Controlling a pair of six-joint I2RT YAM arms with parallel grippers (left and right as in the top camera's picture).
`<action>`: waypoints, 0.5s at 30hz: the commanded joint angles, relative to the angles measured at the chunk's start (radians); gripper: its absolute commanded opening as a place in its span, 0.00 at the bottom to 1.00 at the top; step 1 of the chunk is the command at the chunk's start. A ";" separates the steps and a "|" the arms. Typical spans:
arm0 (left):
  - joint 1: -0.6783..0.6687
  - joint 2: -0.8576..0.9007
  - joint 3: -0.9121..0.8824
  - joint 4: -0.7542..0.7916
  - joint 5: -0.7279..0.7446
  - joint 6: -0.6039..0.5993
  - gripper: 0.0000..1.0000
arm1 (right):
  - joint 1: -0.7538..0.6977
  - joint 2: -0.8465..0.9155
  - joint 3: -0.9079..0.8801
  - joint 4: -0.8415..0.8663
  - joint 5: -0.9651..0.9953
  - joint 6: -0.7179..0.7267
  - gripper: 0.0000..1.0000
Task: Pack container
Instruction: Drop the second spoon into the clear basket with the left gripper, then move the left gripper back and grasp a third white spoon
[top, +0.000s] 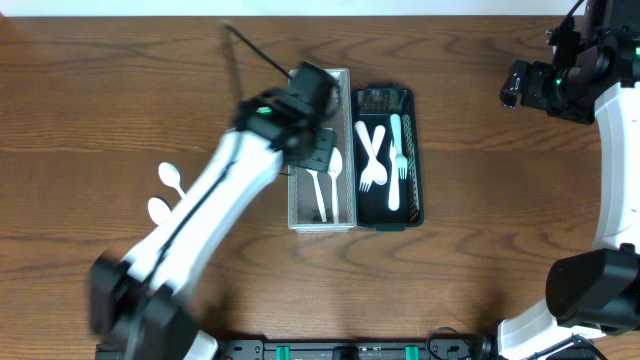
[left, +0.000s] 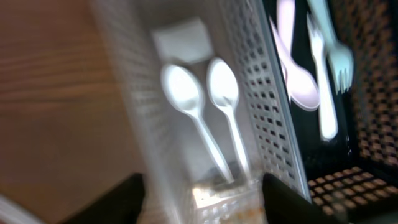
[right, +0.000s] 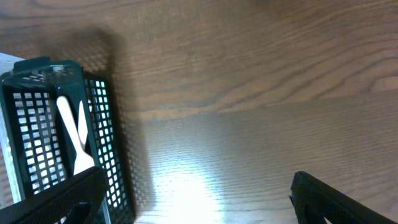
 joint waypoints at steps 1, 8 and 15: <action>0.103 -0.126 0.026 -0.060 -0.102 -0.026 0.82 | 0.005 0.009 -0.005 -0.001 -0.008 -0.014 0.97; 0.472 -0.220 0.002 -0.166 -0.060 -0.113 0.98 | 0.005 0.009 -0.005 0.002 -0.008 -0.014 0.98; 0.684 -0.145 -0.148 -0.105 0.065 -0.113 0.98 | 0.005 0.009 -0.005 0.002 -0.008 -0.014 0.98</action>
